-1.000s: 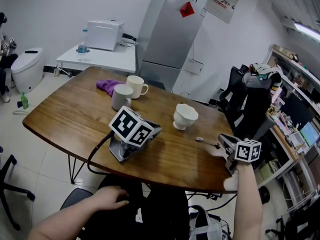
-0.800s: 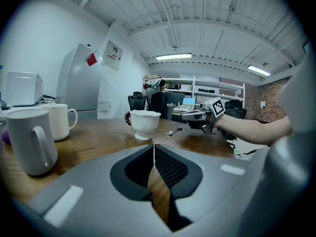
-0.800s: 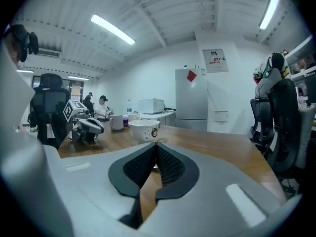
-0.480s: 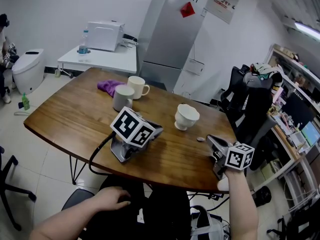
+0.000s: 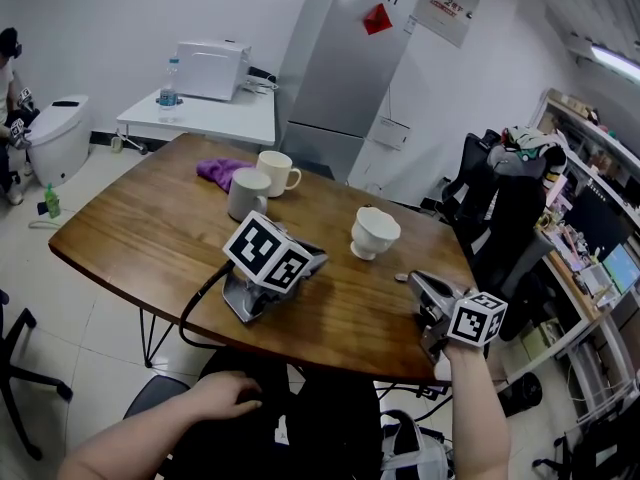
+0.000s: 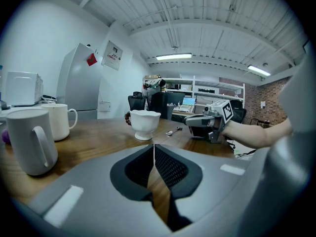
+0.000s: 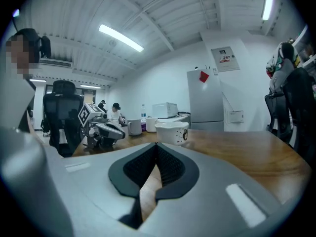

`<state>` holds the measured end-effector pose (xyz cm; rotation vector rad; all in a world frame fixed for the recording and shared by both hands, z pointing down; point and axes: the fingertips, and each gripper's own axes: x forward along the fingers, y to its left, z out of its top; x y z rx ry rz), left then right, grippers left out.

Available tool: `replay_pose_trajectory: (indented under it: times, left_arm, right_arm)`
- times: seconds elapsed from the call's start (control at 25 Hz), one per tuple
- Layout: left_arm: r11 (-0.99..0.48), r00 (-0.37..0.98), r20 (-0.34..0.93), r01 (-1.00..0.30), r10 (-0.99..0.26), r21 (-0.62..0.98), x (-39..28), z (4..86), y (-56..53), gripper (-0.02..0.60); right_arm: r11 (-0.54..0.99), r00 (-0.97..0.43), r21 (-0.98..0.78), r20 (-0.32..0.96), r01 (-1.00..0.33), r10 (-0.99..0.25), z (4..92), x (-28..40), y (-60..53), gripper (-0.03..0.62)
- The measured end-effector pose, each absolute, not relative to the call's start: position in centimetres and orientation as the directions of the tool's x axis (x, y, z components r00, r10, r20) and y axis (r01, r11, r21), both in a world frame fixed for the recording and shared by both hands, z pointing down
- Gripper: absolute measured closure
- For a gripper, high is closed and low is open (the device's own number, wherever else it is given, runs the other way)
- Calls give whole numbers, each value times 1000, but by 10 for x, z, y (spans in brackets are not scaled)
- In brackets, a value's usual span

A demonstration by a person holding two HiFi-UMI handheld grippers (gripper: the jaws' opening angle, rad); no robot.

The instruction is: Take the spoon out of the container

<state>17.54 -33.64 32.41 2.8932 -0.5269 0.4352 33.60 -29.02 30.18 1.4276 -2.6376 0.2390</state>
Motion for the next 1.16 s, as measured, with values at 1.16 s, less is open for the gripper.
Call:
replay_pose_trajectory:
  times: [1.16]
  left_arm:
    - [-921, 897, 307, -370, -319, 120, 175, 324, -335, 569]
  right_arm:
    - [548, -550, -69, 188, -834, -814, 299, 335, -289, 592]
